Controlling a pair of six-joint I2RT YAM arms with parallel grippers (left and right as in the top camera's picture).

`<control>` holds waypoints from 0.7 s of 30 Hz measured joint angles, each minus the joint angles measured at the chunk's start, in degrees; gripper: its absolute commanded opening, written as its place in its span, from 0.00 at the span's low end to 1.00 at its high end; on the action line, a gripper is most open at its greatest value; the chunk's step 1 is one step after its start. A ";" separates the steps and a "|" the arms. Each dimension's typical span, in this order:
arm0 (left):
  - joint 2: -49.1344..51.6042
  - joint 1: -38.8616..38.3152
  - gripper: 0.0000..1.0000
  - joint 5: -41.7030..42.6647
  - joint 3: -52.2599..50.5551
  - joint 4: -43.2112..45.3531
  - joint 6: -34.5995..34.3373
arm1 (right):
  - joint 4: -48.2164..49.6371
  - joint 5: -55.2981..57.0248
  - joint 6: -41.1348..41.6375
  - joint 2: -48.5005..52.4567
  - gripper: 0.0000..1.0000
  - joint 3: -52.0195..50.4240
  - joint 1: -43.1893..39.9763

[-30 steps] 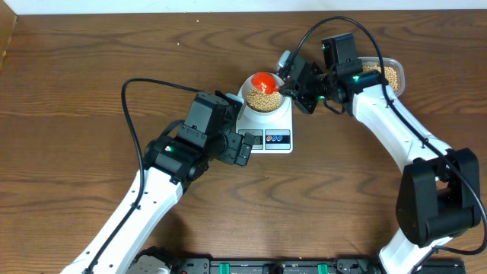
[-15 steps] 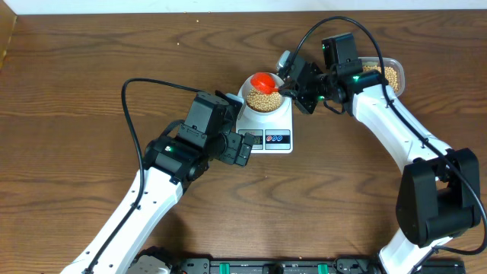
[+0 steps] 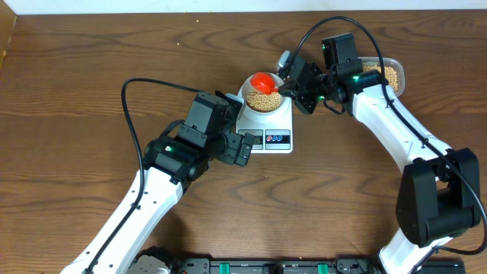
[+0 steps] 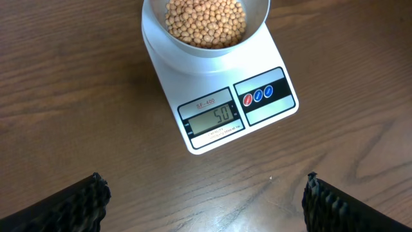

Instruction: Scoop item into bowl and weigh 50g on scale

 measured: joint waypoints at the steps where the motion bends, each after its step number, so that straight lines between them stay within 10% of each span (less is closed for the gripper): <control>1: 0.00 0.00 0.98 -0.02 0.00 0.00 0.00 | 0.00 0.00 0.00 0.00 0.01 0.00 0.00; 21: 0.00 0.00 0.98 0.00 0.00 0.00 0.00 | 2.51 -0.76 -0.15 0.00 0.01 0.00 -0.15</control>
